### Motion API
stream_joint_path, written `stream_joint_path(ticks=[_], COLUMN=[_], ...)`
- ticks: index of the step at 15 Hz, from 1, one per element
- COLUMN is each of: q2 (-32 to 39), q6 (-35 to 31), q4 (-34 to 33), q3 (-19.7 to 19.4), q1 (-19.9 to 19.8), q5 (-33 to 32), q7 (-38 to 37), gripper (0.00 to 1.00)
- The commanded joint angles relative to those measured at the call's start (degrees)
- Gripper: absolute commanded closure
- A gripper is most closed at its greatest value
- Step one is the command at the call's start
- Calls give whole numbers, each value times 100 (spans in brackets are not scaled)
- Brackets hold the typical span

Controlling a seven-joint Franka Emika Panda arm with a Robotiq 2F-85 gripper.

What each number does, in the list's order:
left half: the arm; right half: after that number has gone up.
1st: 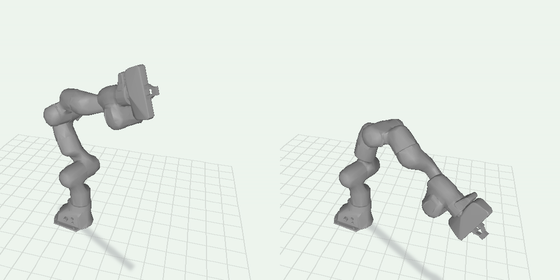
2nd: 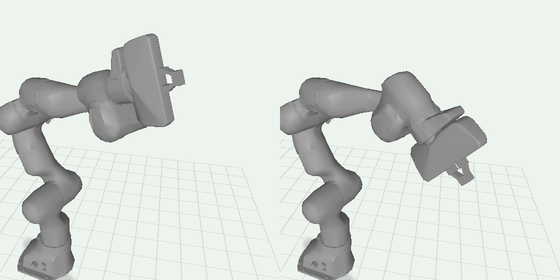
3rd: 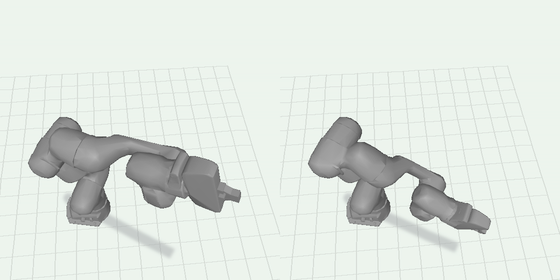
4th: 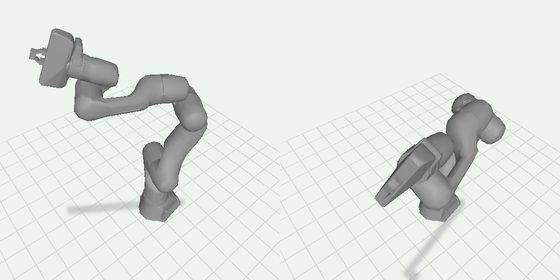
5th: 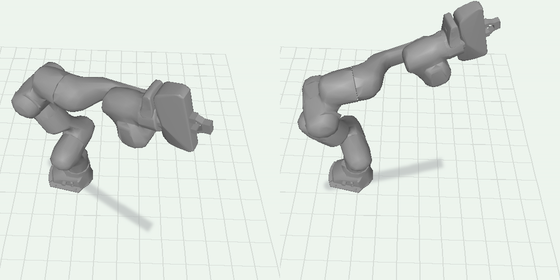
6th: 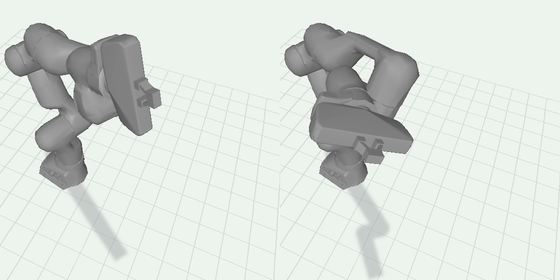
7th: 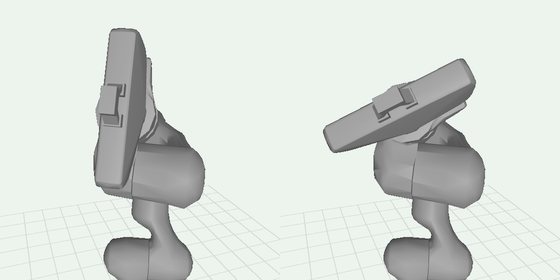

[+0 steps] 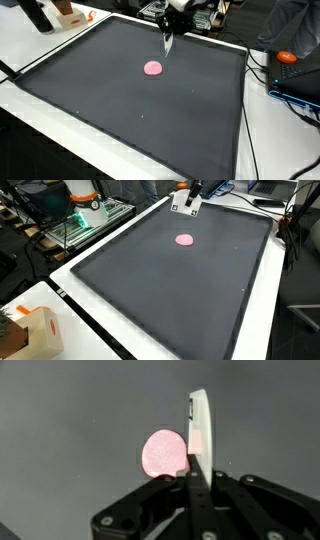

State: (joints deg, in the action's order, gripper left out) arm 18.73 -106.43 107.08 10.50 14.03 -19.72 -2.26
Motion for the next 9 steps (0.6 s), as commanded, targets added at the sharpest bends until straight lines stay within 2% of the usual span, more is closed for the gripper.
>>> stream_joint_path(ticks=[1, 2, 9], q2=[484, 239, 464], q6=[323, 94, 173], q4=[-412, -163, -375], q3=[-31, -35, -45], q1=[227, 143, 216], q5=[-273, -96, -138], q7=[49, 13, 28], gripper=[99, 96, 96])
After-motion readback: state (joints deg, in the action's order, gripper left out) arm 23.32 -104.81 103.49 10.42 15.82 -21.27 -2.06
